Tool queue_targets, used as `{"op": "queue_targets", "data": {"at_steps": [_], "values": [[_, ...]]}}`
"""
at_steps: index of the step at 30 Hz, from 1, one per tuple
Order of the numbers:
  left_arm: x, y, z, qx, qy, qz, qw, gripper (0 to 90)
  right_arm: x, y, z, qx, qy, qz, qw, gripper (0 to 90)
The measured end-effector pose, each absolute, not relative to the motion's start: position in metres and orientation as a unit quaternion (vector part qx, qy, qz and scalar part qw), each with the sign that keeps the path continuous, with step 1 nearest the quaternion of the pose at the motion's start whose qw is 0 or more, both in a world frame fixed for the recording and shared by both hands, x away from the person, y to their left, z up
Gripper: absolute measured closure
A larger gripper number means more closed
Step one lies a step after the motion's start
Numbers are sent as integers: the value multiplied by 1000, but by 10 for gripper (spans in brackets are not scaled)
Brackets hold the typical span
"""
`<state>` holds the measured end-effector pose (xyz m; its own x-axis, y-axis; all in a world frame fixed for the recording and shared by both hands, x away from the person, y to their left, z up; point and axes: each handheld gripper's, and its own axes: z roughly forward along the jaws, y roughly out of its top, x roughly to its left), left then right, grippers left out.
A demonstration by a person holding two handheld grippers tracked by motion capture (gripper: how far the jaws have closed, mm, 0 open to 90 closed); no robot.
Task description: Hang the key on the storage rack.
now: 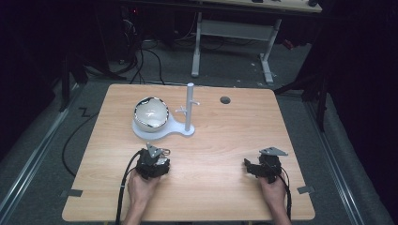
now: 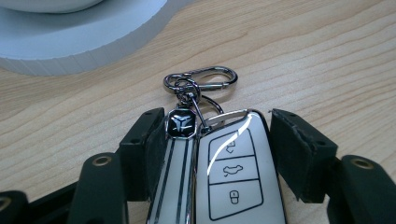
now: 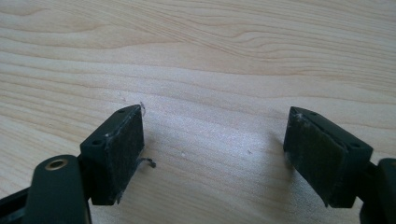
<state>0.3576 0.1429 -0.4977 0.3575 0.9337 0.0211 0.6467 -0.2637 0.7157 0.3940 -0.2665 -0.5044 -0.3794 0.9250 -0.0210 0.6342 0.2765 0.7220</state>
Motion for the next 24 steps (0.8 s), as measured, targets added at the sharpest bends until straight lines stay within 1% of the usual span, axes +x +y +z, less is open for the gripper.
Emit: {"op": "queue_targets", "data": {"at_steps": [15,17,18,20,24], "values": [[355,140,-497,769,503,230,318,382,394,-267,-504,509,766,321,227,203],[352,140,-494,765,498,242,330,393,394,-267,-504,509,766,321,227,203],[350,141,-490,760,494,249,341,426,394,-267,-504,509,766,321,227,203],[348,145,-481,751,490,250,364,622,394,-267,-504,509,766,321,227,203],[350,145,-482,764,486,240,350,652,394,-267,-504,509,766,321,226,203]]}}
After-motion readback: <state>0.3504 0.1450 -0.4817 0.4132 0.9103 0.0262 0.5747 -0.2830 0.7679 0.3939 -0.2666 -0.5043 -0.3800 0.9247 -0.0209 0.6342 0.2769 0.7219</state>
